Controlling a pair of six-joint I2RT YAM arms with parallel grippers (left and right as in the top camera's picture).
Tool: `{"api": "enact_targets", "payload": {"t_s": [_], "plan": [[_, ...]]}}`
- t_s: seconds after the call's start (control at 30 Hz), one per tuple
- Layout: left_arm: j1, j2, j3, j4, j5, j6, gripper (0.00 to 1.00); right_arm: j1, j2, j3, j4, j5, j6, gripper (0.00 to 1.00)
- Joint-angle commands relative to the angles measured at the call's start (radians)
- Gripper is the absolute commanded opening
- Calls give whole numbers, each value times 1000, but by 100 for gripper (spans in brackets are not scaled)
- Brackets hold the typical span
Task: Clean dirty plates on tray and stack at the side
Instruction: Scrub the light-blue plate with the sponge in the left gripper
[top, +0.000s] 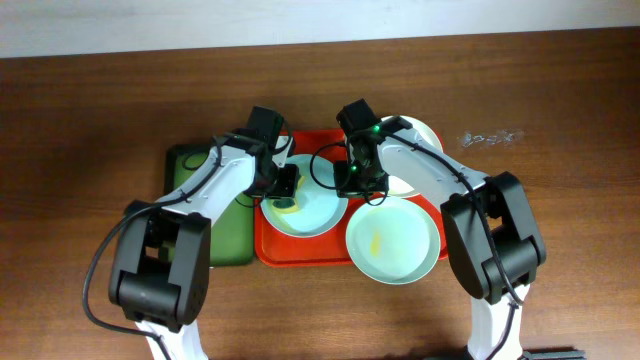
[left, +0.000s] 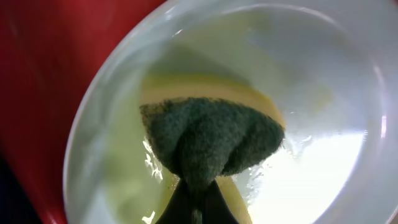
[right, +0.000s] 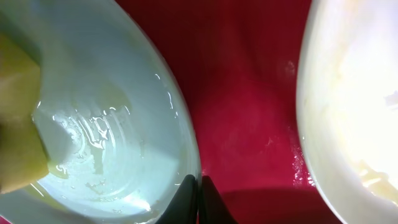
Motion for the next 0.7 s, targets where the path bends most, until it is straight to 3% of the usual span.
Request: {"api": "enact_targets", "payload": {"t_s": [0.0, 0.07, 0.17, 0.23, 0.3, 0.5, 0.67], "plan": [[-12, -20, -115, 45, -105, -87, 0, 5, -11, -3, -8, 2, -4, 4], [-23, -20, -160, 83, -34, -87, 0, 5, -11, -3, -8, 2, -4, 4], [-67, -21, -165, 91, 360, -45, 0, 5, -11, -3, -7, 2, -4, 4], [-67, -26, -131, 88, 421, -45, 0, 5, -11, -3, -6, 2, -4, 4], [-66, -69, -77, 85, 406, -45, 0, 5, -11, -3, -7, 2, -4, 4], [-81, -114, -49, 31, -82, -57, 0, 5, -11, -3, -3, 2, -4, 4], [-101, 3, -68, 32, -130, -85, 0, 5, -11, -3, -2, 2, -4, 4]]}}
